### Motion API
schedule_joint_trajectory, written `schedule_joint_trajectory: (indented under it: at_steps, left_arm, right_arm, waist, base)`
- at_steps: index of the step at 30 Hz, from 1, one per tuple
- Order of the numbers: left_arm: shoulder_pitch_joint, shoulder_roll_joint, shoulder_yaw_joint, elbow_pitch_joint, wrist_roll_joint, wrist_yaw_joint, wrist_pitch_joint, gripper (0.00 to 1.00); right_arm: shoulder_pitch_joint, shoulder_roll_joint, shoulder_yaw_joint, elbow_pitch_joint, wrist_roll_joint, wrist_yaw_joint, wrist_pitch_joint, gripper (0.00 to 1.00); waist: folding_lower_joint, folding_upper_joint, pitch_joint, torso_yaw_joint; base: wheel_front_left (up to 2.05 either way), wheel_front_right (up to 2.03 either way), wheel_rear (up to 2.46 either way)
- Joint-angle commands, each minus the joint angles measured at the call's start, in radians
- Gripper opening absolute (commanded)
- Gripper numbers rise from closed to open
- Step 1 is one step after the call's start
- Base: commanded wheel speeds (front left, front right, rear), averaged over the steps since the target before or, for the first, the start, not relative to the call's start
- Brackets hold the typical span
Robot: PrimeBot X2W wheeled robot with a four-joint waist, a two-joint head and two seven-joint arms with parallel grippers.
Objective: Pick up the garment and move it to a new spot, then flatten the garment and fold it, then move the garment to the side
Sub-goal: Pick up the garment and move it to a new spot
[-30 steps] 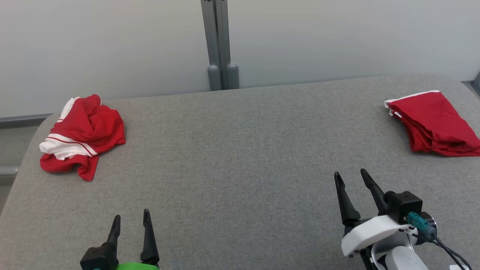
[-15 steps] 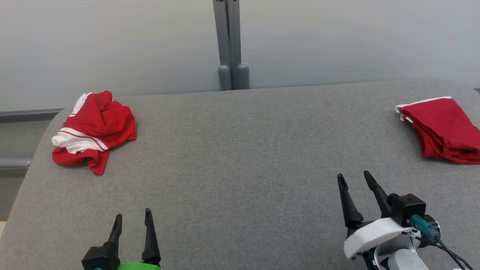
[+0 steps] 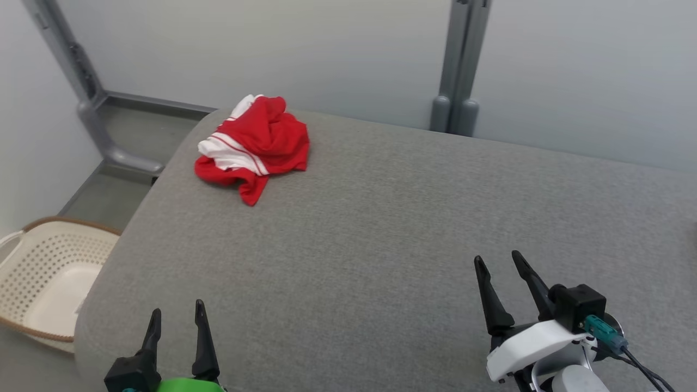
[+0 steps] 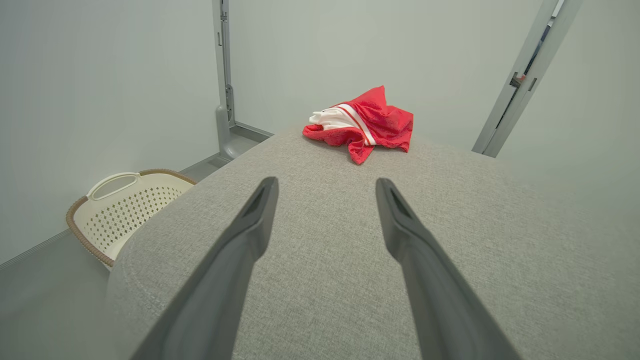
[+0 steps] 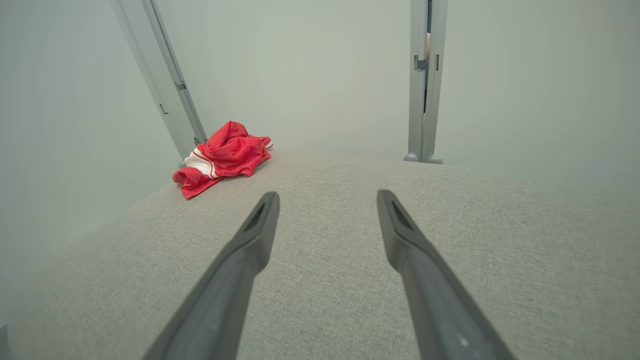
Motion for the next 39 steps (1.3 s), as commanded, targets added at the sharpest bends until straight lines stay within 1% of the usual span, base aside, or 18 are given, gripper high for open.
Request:
schedule_joint_trajectory:
  at_steps: [1,7,13,20,26,30,32,33,35,38,39]
  left_arm:
    - [0.005,0.006,0.010,-0.008,0.004,0.005,0.000,1.00]
    - [0.040,-0.001,0.069,-0.066,-0.015,0.025,0.000,1.00]
    - [0.071,-0.008,0.094,-0.113,-0.018,0.038,0.000,1.00]
    - [0.085,-0.011,0.091,-0.121,-0.015,0.037,0.000,1.00]
    - [0.062,-0.012,0.066,-0.089,-0.010,0.022,0.000,1.00]
    - [-0.005,-0.011,0.044,-0.058,-0.014,-0.002,0.000,1.00]
    - [-0.065,0.004,0.034,-0.041,-0.003,-0.016,0.000,1.00]
    - [-0.142,0.018,0.029,-0.033,0.008,-0.028,0.000,1.00]
    - [-0.232,0.040,0.024,-0.023,0.024,-0.040,0.006,1.00]
    - [-0.382,0.090,0.026,-0.005,0.041,-0.057,0.020,1.00]
    - [-0.439,0.112,0.023,-0.001,0.052,-0.071,0.028,1.00]
  right_arm:
    - [-0.012,-0.001,0.016,0.000,0.005,-0.001,-0.003,1.00]
    - [-0.079,-0.003,0.101,0.033,0.006,-0.001,-0.003,1.00]
    - [-0.132,-0.003,0.140,0.066,0.014,-0.001,-0.003,1.00]
    - [-0.153,-0.002,0.144,0.078,0.008,-0.001,-0.003,1.00]
    - [-0.138,-0.002,0.092,0.058,-0.023,-0.001,-0.003,1.00]
    - [-0.126,-0.003,0.035,0.031,-0.061,-0.001,-0.003,1.00]
    - [-0.125,-0.002,0.016,0.014,-0.083,-0.001,-0.003,1.00]
    - [-0.144,-0.002,0.009,-0.002,-0.102,-0.001,-0.001,1.00]
    - [-0.165,-0.002,0.005,-0.018,-0.119,-0.001,0.005,1.00]
    - [-0.195,-0.003,0.010,-0.046,-0.142,-0.001,0.017,1.00]
    - [-0.207,-0.003,0.014,-0.055,-0.147,-0.001,0.023,1.00]
  waist:
    - [0.0000,0.0000,0.003,0.190]
    - [0.0000,0.0000,0.043,0.220]
    - [0.0000,0.0000,0.060,0.230]
    - [0.0000,0.0000,0.071,0.236]
    - [0.0000,0.0000,0.096,0.244]
    - [0.0000,0.0000,0.144,0.246]
    - [0.0000,0.0000,0.174,0.235]
    - [0.0000,0.0000,0.212,0.205]
    - [0.0000,0.0000,0.249,0.170]
    - [0.0000,0.0000,0.305,0.113]
    - [0.0000,0.0000,0.326,0.089]
  base:
    - [0.00,0.00,0.00]
    - [0.00,0.00,0.00]
    - [0.00,0.00,0.00]
    - [0.00,0.00,0.00]
    - [0.00,0.00,0.00]
    - [0.00,0.00,0.00]
    - [0.00,0.00,0.00]
    - [0.00,0.00,0.00]
    - [0.00,0.00,0.00]
    - [0.00,0.00,0.00]
    - [0.00,0.00,0.00]
